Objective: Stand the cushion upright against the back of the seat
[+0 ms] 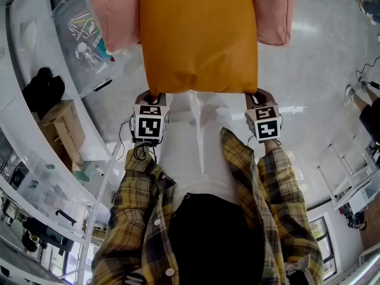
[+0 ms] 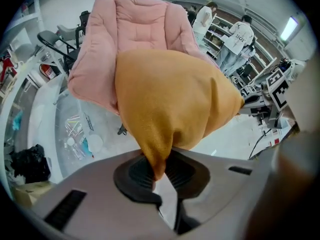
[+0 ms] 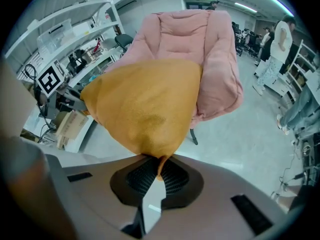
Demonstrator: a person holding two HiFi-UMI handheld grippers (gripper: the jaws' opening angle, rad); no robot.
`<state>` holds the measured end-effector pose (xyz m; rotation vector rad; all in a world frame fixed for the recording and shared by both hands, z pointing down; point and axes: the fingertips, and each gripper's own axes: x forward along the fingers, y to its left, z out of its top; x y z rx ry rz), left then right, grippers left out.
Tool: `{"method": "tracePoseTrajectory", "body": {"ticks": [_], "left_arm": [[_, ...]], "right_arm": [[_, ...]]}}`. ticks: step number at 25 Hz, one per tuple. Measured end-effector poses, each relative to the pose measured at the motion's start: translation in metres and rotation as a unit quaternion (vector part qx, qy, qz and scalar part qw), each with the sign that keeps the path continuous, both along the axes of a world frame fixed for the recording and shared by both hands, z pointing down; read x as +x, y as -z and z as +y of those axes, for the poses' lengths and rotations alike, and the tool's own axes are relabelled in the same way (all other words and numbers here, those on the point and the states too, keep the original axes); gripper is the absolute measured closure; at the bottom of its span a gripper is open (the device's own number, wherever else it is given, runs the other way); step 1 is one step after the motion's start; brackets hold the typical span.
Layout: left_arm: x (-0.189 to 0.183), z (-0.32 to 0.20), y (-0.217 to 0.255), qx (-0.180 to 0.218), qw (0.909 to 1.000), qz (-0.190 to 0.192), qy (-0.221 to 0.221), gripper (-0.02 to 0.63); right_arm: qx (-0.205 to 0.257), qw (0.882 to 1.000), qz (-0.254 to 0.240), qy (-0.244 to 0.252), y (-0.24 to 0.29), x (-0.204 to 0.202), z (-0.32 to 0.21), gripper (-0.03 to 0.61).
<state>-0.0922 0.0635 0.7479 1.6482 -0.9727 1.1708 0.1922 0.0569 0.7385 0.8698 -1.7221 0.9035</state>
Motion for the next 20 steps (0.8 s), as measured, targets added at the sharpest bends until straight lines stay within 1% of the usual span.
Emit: {"method": "tracePoseTrajectory", "body": {"ticks": [3, 8, 11, 15, 20], "left_arm": [[-0.002, -0.006, 0.023, 0.009, 1.0000, 0.000, 0.004, 0.578], [-0.002, -0.027, 0.077, 0.031, 0.9992, 0.004, 0.026, 0.580], [0.005, -0.040, 0.111, 0.044, 0.9989, 0.006, 0.018, 0.580], [0.012, -0.073, 0.161, 0.079, 0.9968, 0.009, 0.001, 0.580], [0.025, -0.101, 0.218, 0.105, 0.9943, 0.018, 0.003, 0.578]], "right_arm": [[0.011, 1.000, -0.007, -0.009, 0.024, -0.004, -0.005, 0.552], [0.030, 0.998, -0.030, -0.042, 0.078, -0.007, -0.022, 0.552], [0.049, 0.997, -0.037, -0.053, 0.112, -0.002, -0.036, 0.552], [0.088, 0.992, -0.056, -0.070, 0.157, 0.005, -0.070, 0.552], [0.132, 0.986, -0.068, -0.080, 0.216, 0.016, -0.103, 0.552]]}}
